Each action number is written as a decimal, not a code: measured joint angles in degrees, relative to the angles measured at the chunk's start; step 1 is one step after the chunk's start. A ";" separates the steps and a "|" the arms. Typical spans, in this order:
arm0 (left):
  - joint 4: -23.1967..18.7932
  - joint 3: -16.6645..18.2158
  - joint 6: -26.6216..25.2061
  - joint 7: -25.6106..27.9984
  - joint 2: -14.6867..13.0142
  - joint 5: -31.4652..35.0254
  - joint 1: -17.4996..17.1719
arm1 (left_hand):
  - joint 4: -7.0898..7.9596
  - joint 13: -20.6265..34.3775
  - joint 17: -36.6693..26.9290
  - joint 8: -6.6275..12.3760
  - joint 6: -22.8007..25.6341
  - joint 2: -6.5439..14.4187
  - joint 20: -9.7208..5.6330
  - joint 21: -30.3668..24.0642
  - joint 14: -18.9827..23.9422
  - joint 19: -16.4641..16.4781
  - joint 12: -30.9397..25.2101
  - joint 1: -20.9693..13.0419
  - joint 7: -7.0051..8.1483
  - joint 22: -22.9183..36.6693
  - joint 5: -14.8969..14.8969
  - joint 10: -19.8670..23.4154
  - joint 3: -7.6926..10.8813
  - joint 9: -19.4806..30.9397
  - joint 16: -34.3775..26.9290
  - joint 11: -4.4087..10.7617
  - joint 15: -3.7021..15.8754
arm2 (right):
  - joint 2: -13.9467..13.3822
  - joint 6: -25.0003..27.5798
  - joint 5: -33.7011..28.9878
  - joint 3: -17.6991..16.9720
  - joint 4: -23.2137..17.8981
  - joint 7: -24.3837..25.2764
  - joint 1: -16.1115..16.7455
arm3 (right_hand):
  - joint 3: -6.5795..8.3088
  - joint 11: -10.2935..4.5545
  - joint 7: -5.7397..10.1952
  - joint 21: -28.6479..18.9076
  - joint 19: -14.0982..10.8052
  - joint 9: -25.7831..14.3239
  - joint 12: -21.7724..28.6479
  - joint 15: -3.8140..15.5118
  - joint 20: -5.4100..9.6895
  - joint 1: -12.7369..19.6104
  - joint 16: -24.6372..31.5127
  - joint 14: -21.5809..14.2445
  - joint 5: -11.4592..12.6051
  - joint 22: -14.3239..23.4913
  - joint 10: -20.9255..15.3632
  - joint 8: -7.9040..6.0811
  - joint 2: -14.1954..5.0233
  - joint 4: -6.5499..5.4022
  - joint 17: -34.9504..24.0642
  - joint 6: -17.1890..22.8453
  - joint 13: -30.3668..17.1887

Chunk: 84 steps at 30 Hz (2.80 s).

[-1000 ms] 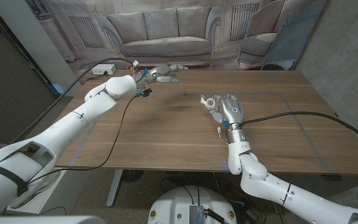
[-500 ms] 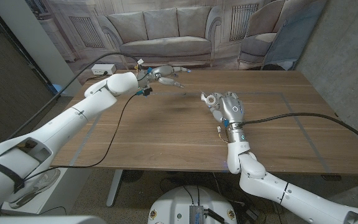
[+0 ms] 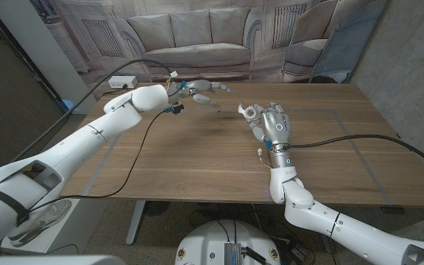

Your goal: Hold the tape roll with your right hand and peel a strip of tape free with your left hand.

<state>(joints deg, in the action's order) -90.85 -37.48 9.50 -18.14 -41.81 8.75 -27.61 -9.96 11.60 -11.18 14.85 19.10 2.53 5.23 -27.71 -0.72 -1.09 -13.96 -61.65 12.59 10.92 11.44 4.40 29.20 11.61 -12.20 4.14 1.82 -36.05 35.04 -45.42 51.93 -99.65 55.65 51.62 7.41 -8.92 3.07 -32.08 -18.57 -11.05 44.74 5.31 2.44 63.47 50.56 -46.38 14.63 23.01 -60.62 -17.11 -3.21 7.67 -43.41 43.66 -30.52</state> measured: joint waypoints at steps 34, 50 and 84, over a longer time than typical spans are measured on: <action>-13.73 0.05 1.83 14.11 -0.60 33.47 -3.54 | 3.07 0.70 -2.55 0.74 9.13 -2.74 -1.66 -0.44 5.00 1.34 -1.26 0.09 -0.04 0.15 -1.07 5.05 -4.39 -0.17 -2.34 3.34 0.22 | 0.32 -2.74 2.09 -0.22 0.99 3.28 0.00 | 0.00 0.01 0.00 -1.54 -0.01 0.00 0.00 0.32 0.00 0.40 -0.99 -0.72 -0.17 -0.01 0.01 0.00 0.40 0.00 -0.27 0.00 0.00; -20.36 1.76 -1.98 7.59 -0.99 42.10 -4.78 | 3.56 0.81 -3.08 0.74 9.14 -2.73 -2.57 0.00 3.55 0.43 -1.27 1.15 -0.03 0.42 -1.07 4.84 -5.33 0.00 -1.77 3.13 0.22 | 0.31 -5.72 5.08 -1.97 -0.78 4.24 1.74 | -0.05 0.01 -0.10 -2.32 0.53 0.00 0.00 0.32 -0.07 0.36 -1.43 -0.71 0.00 -0.02 0.00 0.00 0.35 -0.05 -0.53 0.11 0.09; -20.58 2.99 0.67 8.56 0.92 46.16 -4.47 | 3.64 1.07 -3.59 1.90 16.02 -0.68 -3.40 0.10 4.65 0.67 -1.55 1.79 0.00 0.69 -1.06 8.23 -5.72 -0.02 -2.00 5.21 0.25 | 0.36 -11.11 8.11 -4.89 -3.46 5.98 4.28 | -0.32 0.01 -0.17 -3.54 1.24 0.00 0.22 0.50 0.03 0.31 -1.43 -0.93 0.00 -0.02 0.01 0.00 0.30 0.15 -0.79 0.18 -0.18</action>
<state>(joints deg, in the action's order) -111.44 -34.49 10.17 -9.58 -40.89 54.91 -32.08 -6.31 12.67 -14.77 16.75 35.11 1.85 1.83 -27.61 3.92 -0.42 -15.51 -59.86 12.59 11.61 10.38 12.63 23.48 11.60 -14.20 9.35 2.07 -35.69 23.93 -37.31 47.04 -103.12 61.63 55.91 7.09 -8.92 2.89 -35.62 -17.33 -11.05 44.95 5.81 2.47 63.78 49.13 -47.30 14.63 22.98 -60.61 -17.11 -2.91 7.82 -44.19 43.83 -30.70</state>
